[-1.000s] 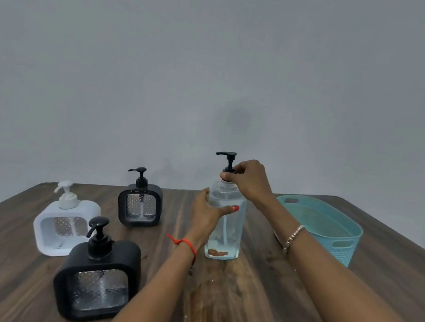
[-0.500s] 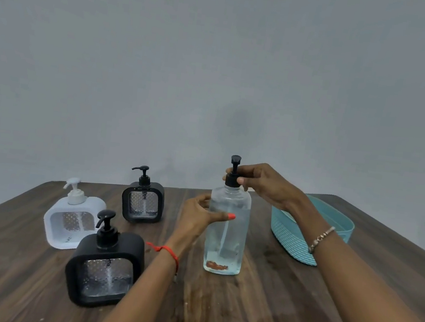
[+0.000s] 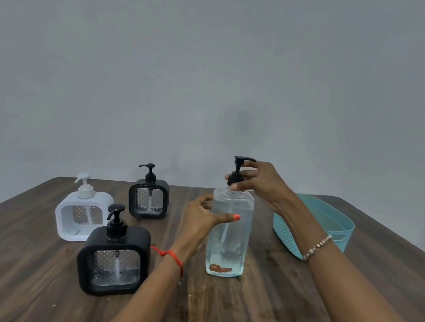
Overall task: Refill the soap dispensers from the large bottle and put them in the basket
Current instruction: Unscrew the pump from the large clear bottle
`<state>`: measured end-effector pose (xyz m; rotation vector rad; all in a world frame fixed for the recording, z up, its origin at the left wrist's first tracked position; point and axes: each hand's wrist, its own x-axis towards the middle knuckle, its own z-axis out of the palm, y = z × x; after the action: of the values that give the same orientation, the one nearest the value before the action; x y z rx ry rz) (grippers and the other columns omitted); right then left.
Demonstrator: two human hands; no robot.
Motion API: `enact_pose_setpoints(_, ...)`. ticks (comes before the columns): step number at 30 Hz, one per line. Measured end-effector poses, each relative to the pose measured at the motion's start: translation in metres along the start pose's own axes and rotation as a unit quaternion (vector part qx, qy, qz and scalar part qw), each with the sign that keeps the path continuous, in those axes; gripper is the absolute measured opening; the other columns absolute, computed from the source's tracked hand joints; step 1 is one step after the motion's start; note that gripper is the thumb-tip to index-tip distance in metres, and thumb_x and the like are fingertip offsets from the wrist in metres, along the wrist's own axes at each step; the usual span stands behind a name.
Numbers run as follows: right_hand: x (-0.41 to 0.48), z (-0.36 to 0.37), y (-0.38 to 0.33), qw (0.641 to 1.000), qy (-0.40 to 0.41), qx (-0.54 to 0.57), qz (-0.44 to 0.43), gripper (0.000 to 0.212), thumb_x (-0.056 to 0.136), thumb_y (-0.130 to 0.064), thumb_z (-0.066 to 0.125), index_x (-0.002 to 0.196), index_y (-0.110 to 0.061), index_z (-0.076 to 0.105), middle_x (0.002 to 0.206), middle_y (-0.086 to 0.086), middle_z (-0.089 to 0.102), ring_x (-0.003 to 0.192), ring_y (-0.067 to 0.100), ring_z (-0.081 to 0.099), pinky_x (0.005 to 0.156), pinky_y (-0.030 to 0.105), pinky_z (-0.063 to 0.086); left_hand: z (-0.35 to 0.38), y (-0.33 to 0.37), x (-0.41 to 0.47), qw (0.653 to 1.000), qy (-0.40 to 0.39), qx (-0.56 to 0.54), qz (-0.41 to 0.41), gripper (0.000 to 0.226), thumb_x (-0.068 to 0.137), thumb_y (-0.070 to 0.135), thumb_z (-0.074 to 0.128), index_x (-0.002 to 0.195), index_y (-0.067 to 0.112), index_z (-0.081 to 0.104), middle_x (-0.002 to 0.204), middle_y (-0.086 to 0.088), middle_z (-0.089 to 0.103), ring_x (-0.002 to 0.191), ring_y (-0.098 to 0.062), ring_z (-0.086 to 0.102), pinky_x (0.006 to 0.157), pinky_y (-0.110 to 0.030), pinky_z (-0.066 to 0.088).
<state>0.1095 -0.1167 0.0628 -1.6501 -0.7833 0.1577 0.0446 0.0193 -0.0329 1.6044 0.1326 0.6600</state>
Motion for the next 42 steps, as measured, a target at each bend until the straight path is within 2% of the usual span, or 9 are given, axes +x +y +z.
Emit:
enact_pose_setpoints(3,0.001,0.0,0.001,0.999,-0.015,0.041,0.019,0.058,0.069,0.014,0.07,0.12,-0.002,0.047,0.106,0.024,0.066,0.1,0.036,0.064,0.093,0.043,0.048,-0.002,-0.004,-0.001,1.0,0.01,-0.01,0.001,0.055,0.038,0.031,0.094,0.086,0.032,0.066,0.082,0.015,0.072,0.076,0.005,0.067,0.061,-0.013,0.051)
enact_pose_setpoints(7,-0.002,0.011,0.006,0.997,0.054,-0.062,0.007,0.062,0.058,-0.014,0.087,0.11,-0.01,0.054,0.086,0.005,0.067,0.082,0.017,0.066,0.075,0.027,0.05,-0.003,-0.003,-0.003,1.0,0.006,0.002,-0.002,0.066,0.04,0.034,0.093,0.099,0.028,0.066,0.099,0.009,0.07,0.091,-0.004,0.066,0.076,-0.024,0.055)
enact_pose_setpoints(14,-0.008,0.001,0.002,0.988,-0.042,0.141,0.05,0.053,0.078,0.016,0.057,0.127,0.002,0.041,0.115,0.031,0.06,0.107,0.036,0.06,0.103,0.043,0.043,-0.006,0.0,-0.004,1.0,-0.008,0.004,-0.022,0.076,0.047,0.026,0.093,0.115,0.015,0.061,0.113,-0.003,0.066,0.106,-0.017,0.062,0.092,-0.041,0.053)
enact_pose_setpoints(20,-0.009,0.013,0.0,0.995,0.058,-0.081,0.008,0.065,0.062,-0.017,0.085,0.116,-0.011,0.049,0.091,0.007,0.063,0.086,0.019,0.062,0.08,0.029,0.049,-0.006,0.002,-0.004,0.999,-0.021,0.004,-0.026,0.063,0.05,0.025,0.091,0.103,0.027,0.057,0.105,0.005,0.064,0.096,-0.008,0.061,0.082,-0.03,0.054)
enact_pose_setpoints(24,-0.009,0.008,-0.005,0.998,0.052,-0.041,0.012,0.064,0.063,0.001,0.081,0.118,-0.006,0.05,0.089,0.012,0.068,0.081,0.022,0.064,0.075,0.028,0.051,-0.007,0.002,-0.004,0.999,-0.024,0.008,-0.029,0.065,0.05,0.025,0.091,0.106,0.024,0.057,0.108,0.002,0.064,0.098,-0.011,0.062,0.086,-0.035,0.054)
enact_pose_setpoints(27,-0.01,0.001,-0.009,0.999,0.017,0.001,0.043,0.057,0.073,0.013,0.068,0.124,-0.002,0.047,0.107,0.025,0.066,0.094,0.029,0.062,0.087,0.037,0.049,-0.006,0.002,-0.003,0.999,-0.028,0.012,-0.03,0.065,0.051,0.026,0.091,0.106,0.025,0.056,0.108,0.002,0.064,0.099,-0.012,0.061,0.086,-0.036,0.054)
enact_pose_setpoints(30,-0.012,0.003,-0.01,0.999,-0.005,-0.019,0.038,0.056,0.075,0.001,0.071,0.125,-0.004,0.046,0.103,0.014,0.068,0.093,0.022,0.062,0.082,0.032,0.045,-0.007,0.001,-0.003,0.999,-0.033,0.011,-0.031,0.066,0.052,0.026,0.091,0.108,0.024,0.057,0.111,0.001,0.064,0.102,-0.015,0.062,0.089,-0.039,0.054)
enact_pose_setpoints(34,-0.016,0.018,-0.005,0.99,0.076,-0.117,-0.002,0.063,0.061,-0.019,0.086,0.114,-0.01,0.053,0.091,0.006,0.064,0.086,0.017,0.062,0.081,0.03,0.048,-0.008,0.003,-0.005,0.999,-0.041,0.002,-0.034,0.062,0.053,0.024,0.09,0.105,0.026,0.056,0.105,0.004,0.065,0.099,-0.014,0.063,0.087,-0.037,0.055)
enact_pose_setpoints(42,-0.017,0.013,-0.013,0.996,0.09,0.002,-0.022,0.051,0.069,0.006,0.075,0.114,-0.004,0.055,0.099,0.017,0.068,0.085,0.019,0.065,0.068,0.018,0.048,-0.008,0.005,-0.007,0.998,-0.05,-0.004,-0.032,0.052,0.055,0.022,0.089,0.093,0.033,0.056,0.096,0.013,0.063,0.09,-0.004,0.061,0.073,-0.025,0.053)
